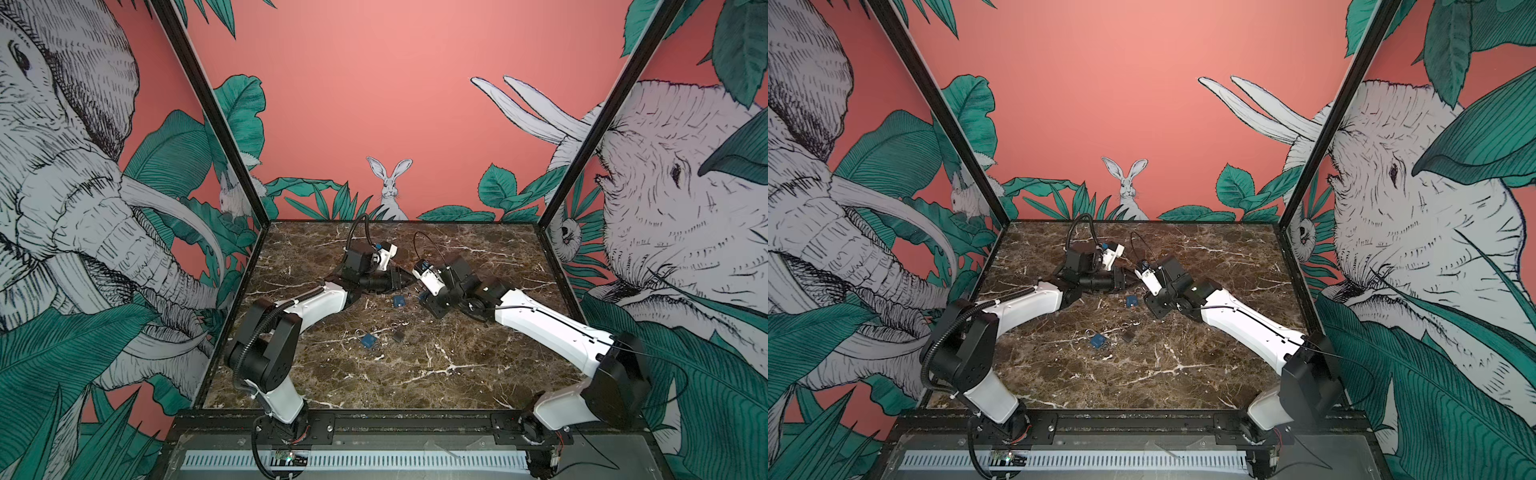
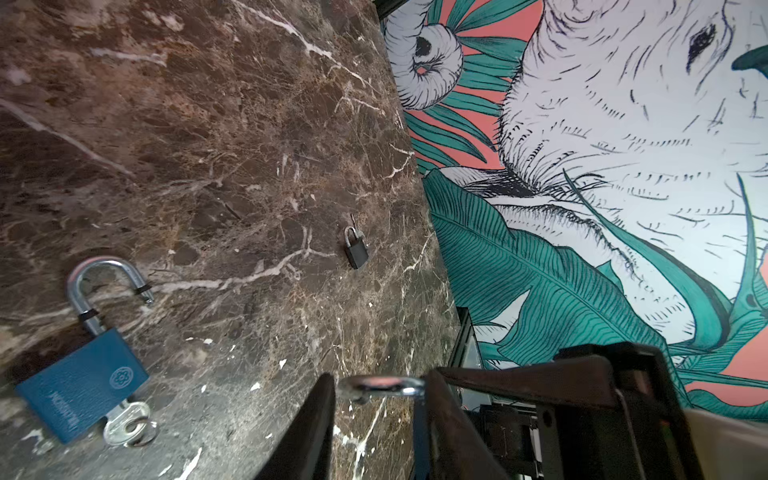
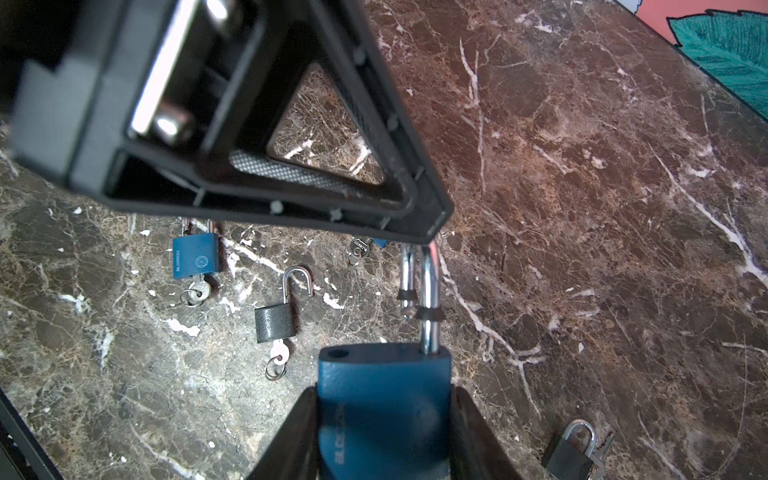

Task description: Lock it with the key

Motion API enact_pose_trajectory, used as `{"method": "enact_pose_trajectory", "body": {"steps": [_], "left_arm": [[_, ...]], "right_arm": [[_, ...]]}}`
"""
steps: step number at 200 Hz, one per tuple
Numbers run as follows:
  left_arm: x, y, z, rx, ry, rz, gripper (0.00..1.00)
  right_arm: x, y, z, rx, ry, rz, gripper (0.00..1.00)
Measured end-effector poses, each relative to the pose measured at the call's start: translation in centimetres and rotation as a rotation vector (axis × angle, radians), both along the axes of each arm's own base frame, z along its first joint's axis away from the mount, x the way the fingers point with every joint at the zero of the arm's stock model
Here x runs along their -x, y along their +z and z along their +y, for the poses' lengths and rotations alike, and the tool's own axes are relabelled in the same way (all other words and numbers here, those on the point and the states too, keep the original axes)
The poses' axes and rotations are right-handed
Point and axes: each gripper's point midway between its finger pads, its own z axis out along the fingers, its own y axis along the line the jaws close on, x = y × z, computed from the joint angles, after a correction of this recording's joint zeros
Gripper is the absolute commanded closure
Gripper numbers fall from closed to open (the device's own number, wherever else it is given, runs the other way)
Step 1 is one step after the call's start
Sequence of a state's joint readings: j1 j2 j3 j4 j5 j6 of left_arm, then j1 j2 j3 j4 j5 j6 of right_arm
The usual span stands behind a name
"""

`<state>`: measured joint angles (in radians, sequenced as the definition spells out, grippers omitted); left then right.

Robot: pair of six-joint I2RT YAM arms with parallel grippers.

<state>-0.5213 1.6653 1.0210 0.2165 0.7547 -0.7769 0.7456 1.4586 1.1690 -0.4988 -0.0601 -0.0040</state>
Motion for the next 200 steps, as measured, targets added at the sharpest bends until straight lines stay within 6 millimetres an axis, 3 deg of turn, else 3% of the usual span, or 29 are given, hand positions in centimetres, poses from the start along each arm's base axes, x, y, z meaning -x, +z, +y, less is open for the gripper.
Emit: {"method": "enact_pose_trajectory", "body": {"steps": [85,200], "left_arm": [[0.1,-0.6,-0.5,0.014,-0.023,0.039,0.60],[1.0,-0.9,0.6,-0.076,-0.019,0.059,0.59]], "right_arm": [[-0.4,0.3,0.3,0.014,-0.004,-0.019,1.00],[-1.1,-0.6,-0.4,0.081,-0.020,-0.043,1.00]]}}
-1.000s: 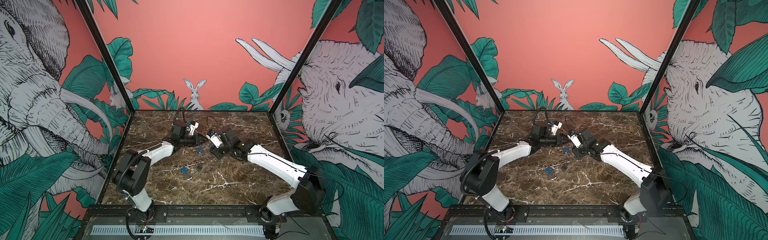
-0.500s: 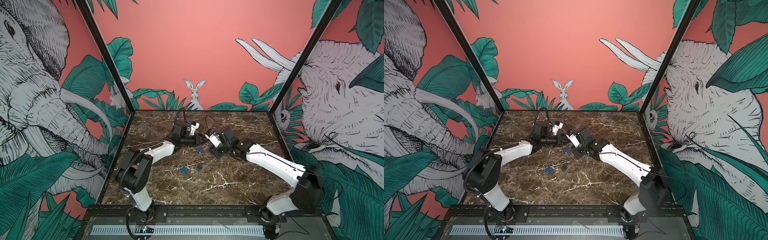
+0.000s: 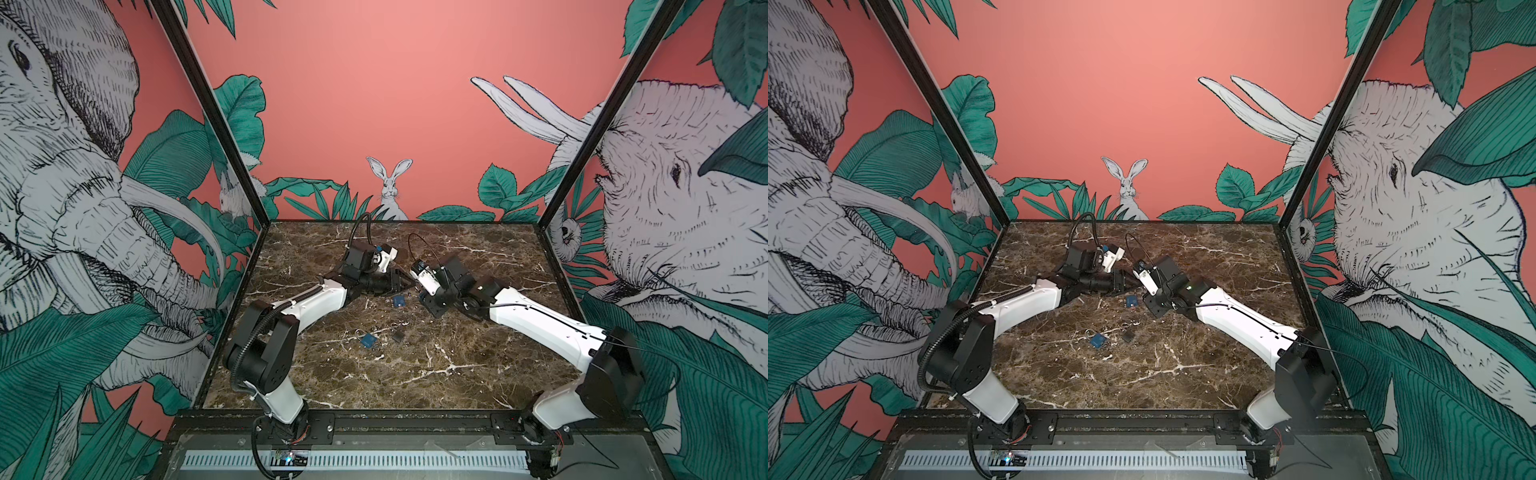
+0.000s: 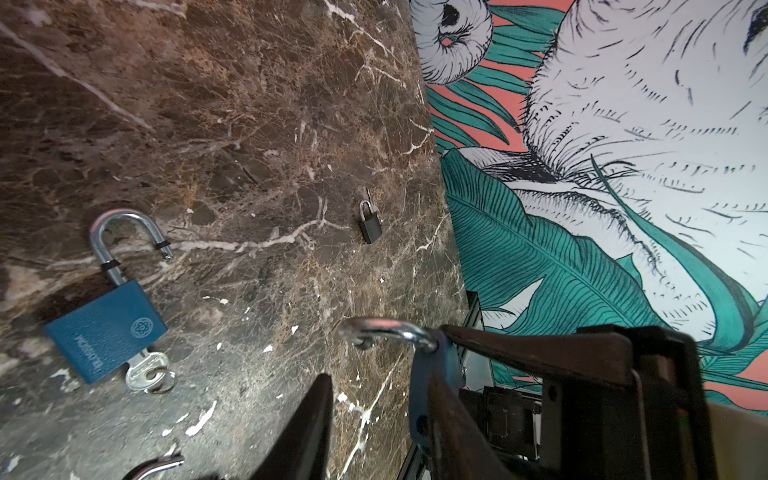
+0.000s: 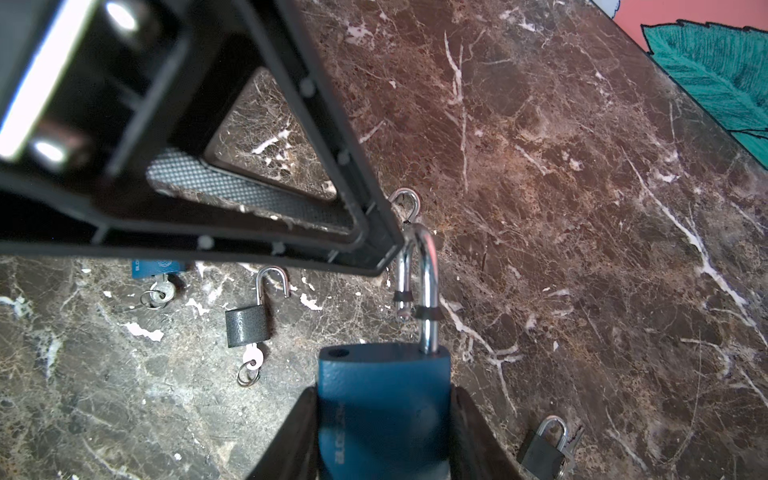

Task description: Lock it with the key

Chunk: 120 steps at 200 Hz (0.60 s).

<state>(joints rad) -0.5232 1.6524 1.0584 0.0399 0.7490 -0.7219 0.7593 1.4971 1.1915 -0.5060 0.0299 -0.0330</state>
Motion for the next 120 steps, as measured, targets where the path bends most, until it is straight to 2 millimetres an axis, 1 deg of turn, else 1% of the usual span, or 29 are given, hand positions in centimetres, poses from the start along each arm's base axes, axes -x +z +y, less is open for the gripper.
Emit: {"method": "enact_pose_trajectory", "body": {"steps": [45,89,120], "left_arm": [[0.1,0.8,-0.5,0.044,-0.003,0.029,0.57],[0.3,1.6,-1.5,0.073,-0.029,0.041,0.56],[0.4,1.2,-1.9,0.073,-0.041,0.055,0.56]], "right_arm": [[-0.1,-0.3,-0.1,0.015,-0.001,-0.003,1.00],[0.1,-0.5,0.2,0.021,0.007,-0.002,1.00],[0.1,-0.6,0.2,0.023,0.007,0.000,1.00]]}}
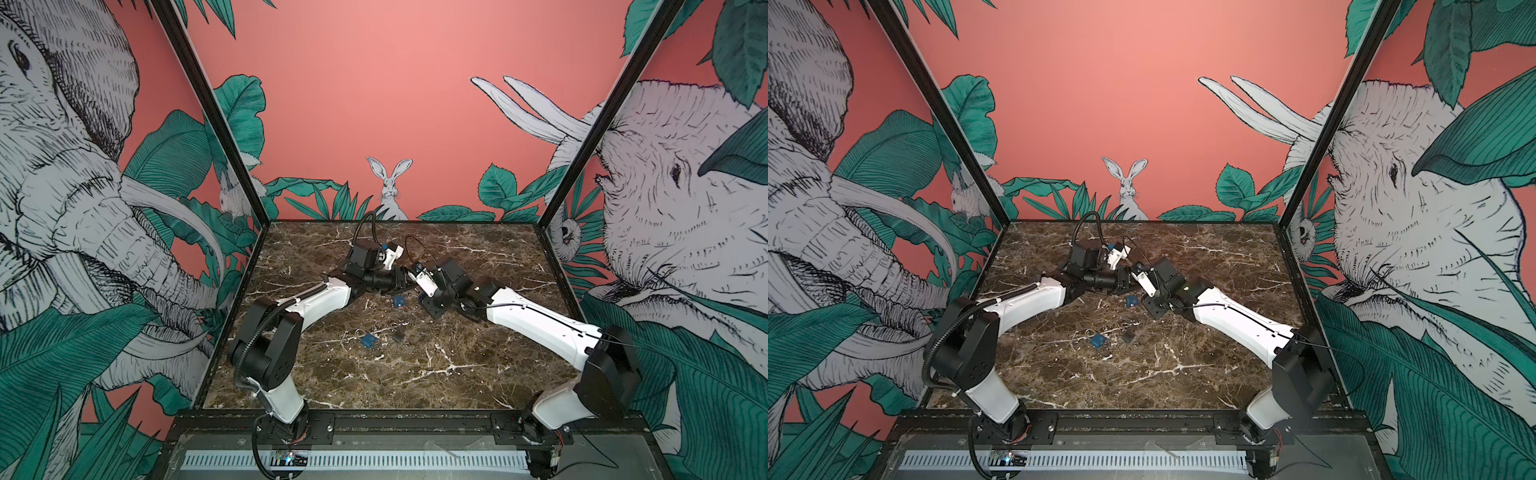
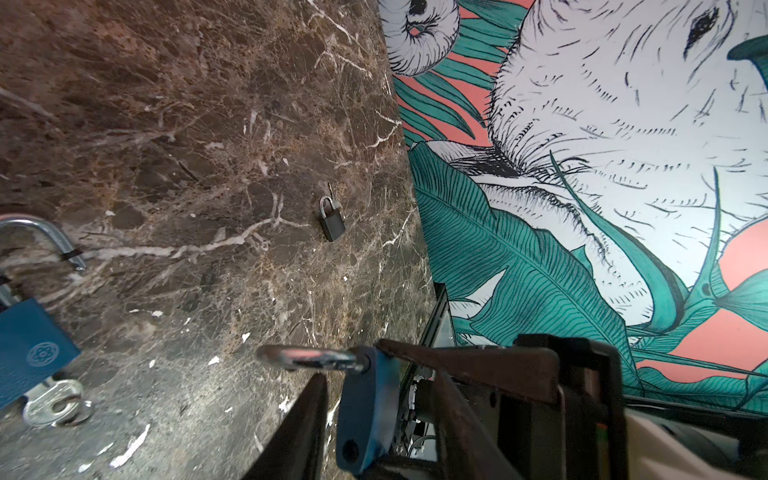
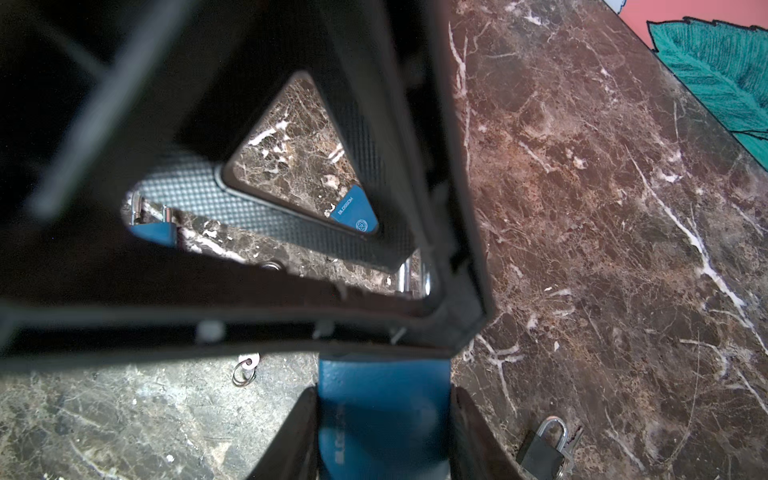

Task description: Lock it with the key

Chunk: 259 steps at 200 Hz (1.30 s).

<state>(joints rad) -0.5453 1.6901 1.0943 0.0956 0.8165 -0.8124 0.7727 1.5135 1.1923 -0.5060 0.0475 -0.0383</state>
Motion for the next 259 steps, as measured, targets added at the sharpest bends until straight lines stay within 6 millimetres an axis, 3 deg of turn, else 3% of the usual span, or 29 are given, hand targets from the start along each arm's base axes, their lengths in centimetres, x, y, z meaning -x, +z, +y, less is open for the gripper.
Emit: {"method": "enact_pose_trajectory", "body": {"steps": [63,152,259], "left_arm": [[-0.1,-1.6,-0.3,-0.015,-0.005,0.040,0.57],[-1.6,-0.6,-1.2,0.014,0.003,0.015,0.58],[-1.3,-0.8,-1.5,0.024,-0.027,0.018,0.68]], "right_arm": [[0.0,0.7,0.6,-0.009,0.011,-0.014,1.00],[0.5,0.2,1.4,-0.001,0.035,-0.005,1.00],[0.2,0.5,1.6,0.009,0.040,-0.023,1.00]]}}
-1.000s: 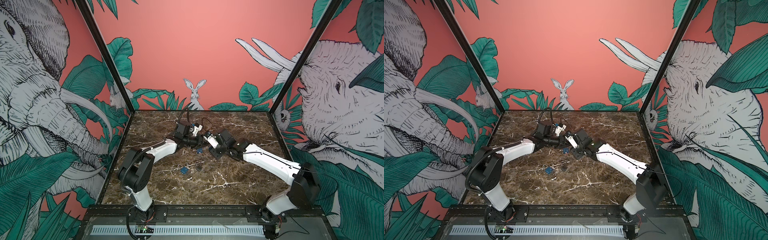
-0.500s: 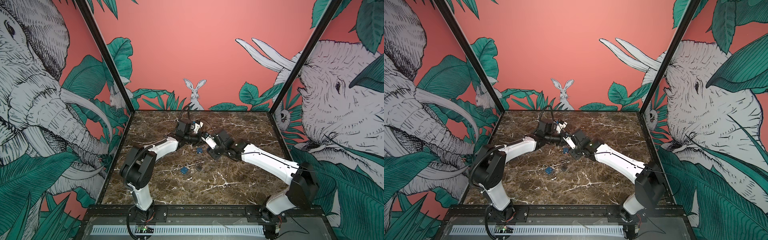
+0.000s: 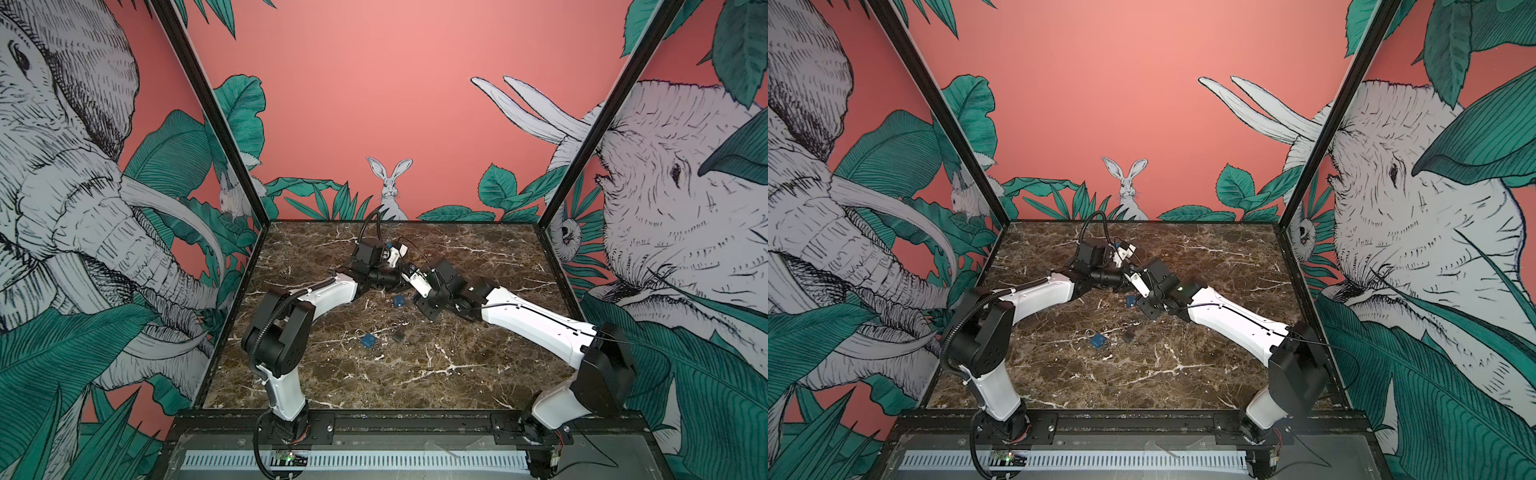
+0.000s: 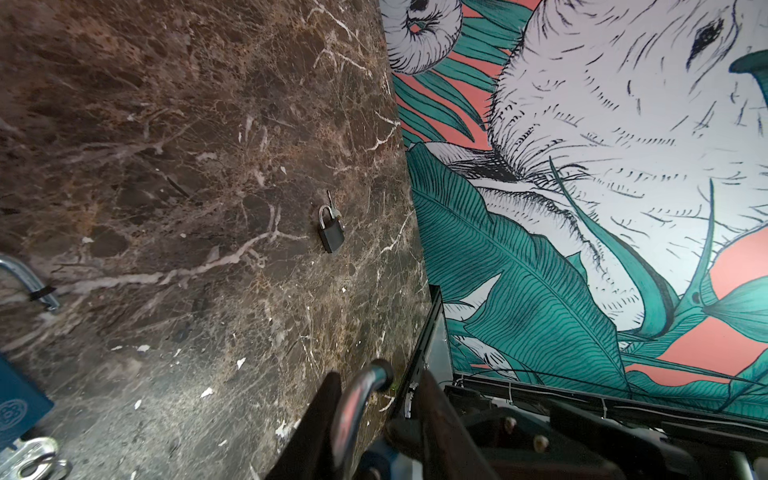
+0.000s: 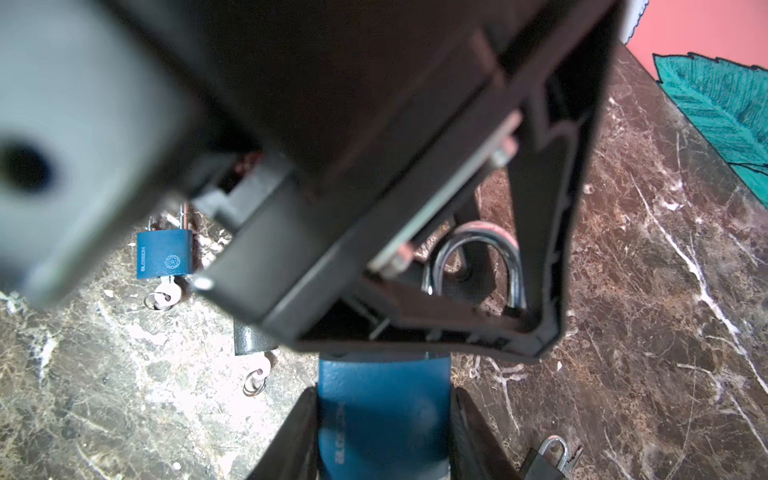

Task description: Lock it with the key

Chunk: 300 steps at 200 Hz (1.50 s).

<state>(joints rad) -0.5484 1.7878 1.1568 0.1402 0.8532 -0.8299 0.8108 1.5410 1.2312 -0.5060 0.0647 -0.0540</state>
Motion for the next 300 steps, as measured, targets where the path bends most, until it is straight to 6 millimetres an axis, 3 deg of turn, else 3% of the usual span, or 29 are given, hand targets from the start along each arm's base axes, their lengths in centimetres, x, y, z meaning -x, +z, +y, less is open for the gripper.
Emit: {"method": "enact_pose_trajectory", "body": {"steps": [89,98,107,144,148,160,171,181,203,233,254,271,300], "left_arm": [[0.2,-0.4,0.0,-0.005,-0.015,0.001,0.82],[0.2,-0.5,0.0,-0.006,-0.016,0.007,0.88],[0.3,-0.4,-0.1,0.004,-0.026,0.008,1.00],[0.5,-0.2,-0.3,0.016,-0.041,0.014,1.00],[0.5,-0.2,-0.3,0.018,-0.040,0.012,1.00],[0.4,-0.1,-0.3,0.022,-0.036,0.011,1.00],[0.2,0.0,-0.3,0.025,-0.026,0.012,1.00],[0.0,0.1,-0.3,0.026,-0.014,0.016,1.00],[-0.6,0.7,-0.5,0.048,0.014,0.017,1.00],[-1.9,2.7,-1.3,0.108,0.075,-0.028,1.00],[-2.9,3.9,-1.4,0.143,0.119,-0.037,1.00],[-3.4,4.9,-1.3,0.171,0.138,-0.038,1.00],[-4.2,6.0,-1.4,0.191,0.169,-0.050,1.00]], "right_arm": [[0.0,0.0,0.0,0.002,-0.001,-0.002,1.00],[0.0,0.0,0.0,0.002,-0.002,-0.002,1.00],[0.0,-0.1,-0.1,0.004,-0.003,0.003,1.00],[0.0,-0.3,-0.1,0.010,-0.005,0.008,1.00],[0.0,-0.3,-0.1,0.010,-0.005,0.008,0.95],[0.0,-0.3,-0.1,0.004,-0.007,0.007,0.66],[-0.2,-0.3,0.0,-0.014,-0.017,0.005,0.55],[-0.5,-0.3,-0.2,-0.041,-0.031,0.005,0.52],[-0.9,0.2,-1.2,-0.180,-0.069,0.030,0.50],[-1.7,2.6,-4.6,-0.496,-0.148,0.070,0.49],[-3.6,4.3,-7.5,-0.728,-0.218,0.079,0.48],[-5.0,4.3,-9.4,-0.868,-0.277,0.103,0.47],[-5.3,4.3,-8.9,-1.043,-0.251,0.193,0.47]]}}
